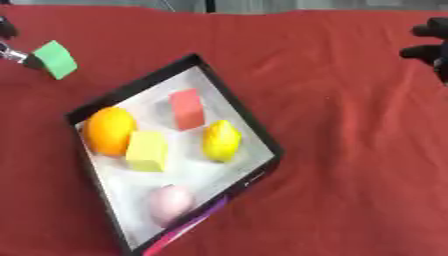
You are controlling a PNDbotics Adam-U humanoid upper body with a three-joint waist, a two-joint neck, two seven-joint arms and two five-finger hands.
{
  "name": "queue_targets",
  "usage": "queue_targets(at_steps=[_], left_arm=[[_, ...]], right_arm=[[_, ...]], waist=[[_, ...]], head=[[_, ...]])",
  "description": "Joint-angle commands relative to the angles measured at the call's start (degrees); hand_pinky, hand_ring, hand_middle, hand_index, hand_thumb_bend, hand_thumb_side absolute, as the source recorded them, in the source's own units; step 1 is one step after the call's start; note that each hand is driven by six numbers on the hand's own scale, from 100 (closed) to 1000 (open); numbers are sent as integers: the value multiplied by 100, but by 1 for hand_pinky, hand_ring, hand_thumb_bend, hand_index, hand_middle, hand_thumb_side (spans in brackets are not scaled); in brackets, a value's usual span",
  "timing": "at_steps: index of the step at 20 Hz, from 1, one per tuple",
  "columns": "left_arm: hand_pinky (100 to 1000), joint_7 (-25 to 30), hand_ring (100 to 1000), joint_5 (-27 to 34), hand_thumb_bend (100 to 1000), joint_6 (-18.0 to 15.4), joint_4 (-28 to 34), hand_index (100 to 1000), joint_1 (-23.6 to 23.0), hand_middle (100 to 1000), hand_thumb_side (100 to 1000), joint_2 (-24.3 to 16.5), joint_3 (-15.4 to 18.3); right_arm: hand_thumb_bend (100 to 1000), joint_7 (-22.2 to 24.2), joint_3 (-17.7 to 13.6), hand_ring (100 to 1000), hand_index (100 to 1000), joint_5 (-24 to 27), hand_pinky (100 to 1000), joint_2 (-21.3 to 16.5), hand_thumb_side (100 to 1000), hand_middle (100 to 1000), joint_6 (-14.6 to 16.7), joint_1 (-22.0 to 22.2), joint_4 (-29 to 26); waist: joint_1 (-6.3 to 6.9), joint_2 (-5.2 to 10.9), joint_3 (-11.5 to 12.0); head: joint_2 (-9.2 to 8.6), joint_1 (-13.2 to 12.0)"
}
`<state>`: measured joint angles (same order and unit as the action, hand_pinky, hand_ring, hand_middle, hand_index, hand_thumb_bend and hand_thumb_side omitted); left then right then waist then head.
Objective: Pick up objects on the table and place them in the box.
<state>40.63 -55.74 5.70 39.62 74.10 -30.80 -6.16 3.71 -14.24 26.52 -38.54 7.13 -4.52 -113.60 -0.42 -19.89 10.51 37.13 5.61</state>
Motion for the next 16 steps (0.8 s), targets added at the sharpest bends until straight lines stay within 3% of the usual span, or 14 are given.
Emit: queue_targets(at_steps=[1, 8, 16], left_arm=[[888, 7, 887, -187, 820, -75, -65, 851, 189, 785, 554, -36, 65], [884, -73, 880, -311, 808, 37, -281, 803, 286, 762, 541, 143, 143], [909, -251, 898, -837, 844, 270, -430, 839, 379, 788, 525, 239, 193]], right_arm=[[100, -4, -25, 734, 830, -25, 931, -135, 537, 788, -37, -33, -99], [100, -6, -6, 729, 827, -61, 931, -125, 540, 785, -100, -49, -99], [100, 39, 44, 726, 826, -117, 932, -105, 541, 783, -153, -82, -99]], waist=[[21, 109, -15], [34, 94, -36], [59, 53, -100]], head=[[-74, -19], [-93, -52], [-96, -100]])
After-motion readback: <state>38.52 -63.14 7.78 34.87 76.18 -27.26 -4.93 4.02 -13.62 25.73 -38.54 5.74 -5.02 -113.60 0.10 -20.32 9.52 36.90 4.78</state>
